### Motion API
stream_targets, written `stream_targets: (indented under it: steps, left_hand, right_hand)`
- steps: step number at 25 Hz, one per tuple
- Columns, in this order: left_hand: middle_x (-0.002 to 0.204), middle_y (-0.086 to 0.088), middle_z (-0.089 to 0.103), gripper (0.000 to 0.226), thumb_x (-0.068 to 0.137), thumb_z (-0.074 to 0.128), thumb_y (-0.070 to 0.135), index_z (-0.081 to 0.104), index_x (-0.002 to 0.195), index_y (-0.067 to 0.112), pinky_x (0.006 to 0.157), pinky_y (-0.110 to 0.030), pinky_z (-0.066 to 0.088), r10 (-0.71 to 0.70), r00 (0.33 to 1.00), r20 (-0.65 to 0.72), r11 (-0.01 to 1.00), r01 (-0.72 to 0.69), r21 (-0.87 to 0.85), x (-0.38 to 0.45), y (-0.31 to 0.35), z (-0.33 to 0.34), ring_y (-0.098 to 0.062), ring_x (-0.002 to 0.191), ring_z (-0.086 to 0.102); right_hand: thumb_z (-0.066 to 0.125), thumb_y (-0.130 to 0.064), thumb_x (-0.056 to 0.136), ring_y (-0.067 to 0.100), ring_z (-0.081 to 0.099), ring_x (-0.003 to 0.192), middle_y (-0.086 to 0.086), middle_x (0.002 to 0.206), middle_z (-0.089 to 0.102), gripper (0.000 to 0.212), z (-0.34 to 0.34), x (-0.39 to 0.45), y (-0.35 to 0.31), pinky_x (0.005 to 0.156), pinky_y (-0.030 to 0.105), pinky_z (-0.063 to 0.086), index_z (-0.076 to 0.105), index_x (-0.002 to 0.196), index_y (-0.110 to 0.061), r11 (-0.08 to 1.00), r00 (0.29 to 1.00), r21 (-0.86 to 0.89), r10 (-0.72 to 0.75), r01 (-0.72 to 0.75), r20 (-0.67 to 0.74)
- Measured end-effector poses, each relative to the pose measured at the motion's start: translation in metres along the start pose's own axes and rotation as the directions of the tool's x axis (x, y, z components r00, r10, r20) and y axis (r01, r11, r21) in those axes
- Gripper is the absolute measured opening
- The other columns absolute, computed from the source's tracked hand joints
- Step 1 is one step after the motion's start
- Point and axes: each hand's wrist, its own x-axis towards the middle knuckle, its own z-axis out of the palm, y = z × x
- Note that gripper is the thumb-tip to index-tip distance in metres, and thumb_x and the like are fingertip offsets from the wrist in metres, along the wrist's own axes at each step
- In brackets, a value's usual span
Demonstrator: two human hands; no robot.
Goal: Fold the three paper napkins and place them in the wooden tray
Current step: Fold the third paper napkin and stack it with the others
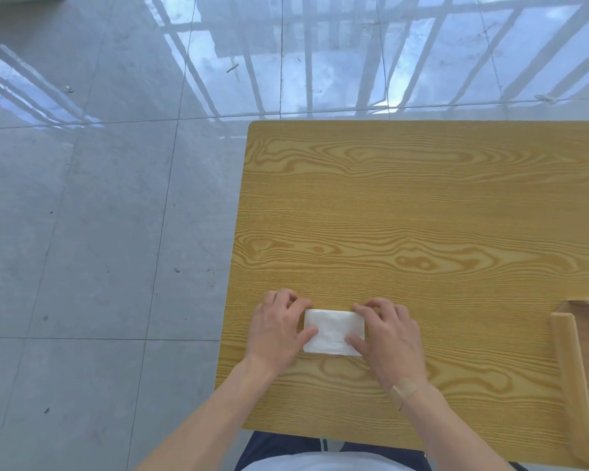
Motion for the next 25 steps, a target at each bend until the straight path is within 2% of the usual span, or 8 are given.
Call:
stream_targets:
  steps: [3, 9, 11, 13, 15, 18, 22, 25]
  left_hand:
    - [0.11, 0.007, 0.055, 0.034, 0.083, 0.069, 0.044, 0.064, 0.112, 0.027, 0.086, -0.03, 0.045, 0.036, 0.999, 0.03, 0.998, -0.037, 0.041, 0.002, 0.004, 0.0, -0.015, 0.104, 0.047]
    - [0.103, 0.008, 0.049, 0.024, 0.08, 0.065, 0.036, 0.053, 0.099, 0.027, 0.078, -0.027, 0.038, 0.005, 0.991, 0.133, 1.0, -0.009, 0.025, 0.015, 0.015, -0.012, -0.015, 0.097, 0.044]
    - [0.1, 0.009, 0.05, 0.022, 0.08, 0.064, 0.033, 0.048, 0.094, 0.028, 0.073, -0.027, 0.034, 0.016, 0.986, 0.166, 0.999, -0.021, 0.029, 0.016, 0.017, -0.016, -0.015, 0.094, 0.044]
    - [0.094, 0.012, 0.05, 0.025, 0.081, 0.063, 0.032, 0.041, 0.09, 0.03, 0.07, -0.027, 0.032, 0.016, 0.982, 0.189, 1.0, -0.018, 0.008, 0.014, 0.017, -0.018, -0.013, 0.09, 0.043]
    - [0.09, 0.013, 0.051, 0.026, 0.081, 0.064, 0.03, 0.04, 0.089, 0.03, 0.067, -0.028, 0.034, 0.002, 0.98, 0.198, 0.999, 0.009, -0.054, 0.01, 0.017, -0.018, -0.013, 0.087, 0.044]
    - [0.092, 0.011, 0.056, 0.025, 0.08, 0.066, 0.024, 0.05, 0.098, 0.029, 0.067, -0.027, 0.04, -0.018, 0.977, 0.214, 0.975, 0.065, -0.214, 0.005, 0.013, -0.02, -0.011, 0.09, 0.049]
    - [0.09, 0.011, 0.058, 0.018, 0.078, 0.068, 0.015, 0.059, 0.086, 0.028, 0.073, -0.023, 0.043, 0.027, 0.972, 0.236, 0.935, 0.059, -0.349, 0.0, 0.008, -0.026, -0.008, 0.086, 0.05]
    - [0.085, 0.012, 0.057, 0.025, 0.076, 0.07, 0.009, 0.057, 0.075, 0.031, 0.063, -0.013, 0.04, 0.014, 0.97, 0.244, 0.862, 0.111, -0.494, -0.005, 0.006, -0.031, 0.0, 0.066, 0.049]
  right_hand:
    - [0.078, -0.037, 0.074, 0.025, 0.052, 0.105, -0.003, 0.117, 0.06, 0.041, -0.004, 0.003, -0.004, 0.078, 0.036, 0.043, 0.065, 0.112, -0.026, 1.0, 0.999, -0.027, 0.002, -0.001, 0.041]
    - [0.067, -0.036, 0.078, 0.019, 0.042, 0.098, -0.01, 0.107, 0.051, 0.029, -0.017, 0.022, -0.016, 0.078, 0.032, 0.037, 0.046, 0.098, -0.031, 0.996, 0.982, -0.076, 0.05, -0.037, 0.183]
    - [0.066, -0.029, 0.078, 0.019, 0.039, 0.093, -0.011, 0.102, 0.053, 0.03, -0.019, 0.026, -0.02, 0.075, 0.033, 0.035, 0.041, 0.095, -0.03, 0.998, 0.977, -0.056, 0.037, -0.026, 0.208]
    - [0.065, -0.024, 0.078, 0.019, 0.038, 0.093, -0.013, 0.102, 0.054, 0.036, -0.02, 0.025, -0.021, 0.074, 0.034, 0.032, 0.04, 0.102, -0.032, 0.999, 0.976, -0.007, 0.041, -0.04, 0.214]
    - [0.064, -0.026, 0.079, 0.02, 0.04, 0.101, -0.013, 0.107, 0.053, 0.042, -0.02, 0.02, -0.018, 0.075, 0.034, 0.032, 0.043, 0.115, -0.035, 1.0, 0.975, -0.001, 0.027, -0.028, 0.221]
    - [0.062, -0.034, 0.08, 0.021, 0.039, 0.107, -0.011, 0.106, 0.049, 0.026, -0.019, 0.013, -0.015, 0.077, 0.033, 0.03, 0.05, 0.103, -0.035, 1.0, 0.972, 0.02, 0.017, -0.022, 0.234]
    - [0.064, -0.028, 0.074, 0.017, 0.053, 0.089, -0.011, 0.09, 0.06, 0.021, -0.028, 0.005, -0.015, 0.071, 0.034, 0.038, 0.047, 0.085, -0.031, 0.965, 0.965, 0.24, 0.043, -0.107, 0.258]
    - [0.07, -0.025, 0.073, 0.012, 0.055, 0.083, -0.013, 0.085, 0.061, 0.022, -0.036, -0.007, -0.013, 0.07, 0.03, 0.044, 0.053, 0.084, -0.033, 0.926, 0.973, 0.37, -0.018, -0.071, 0.231]
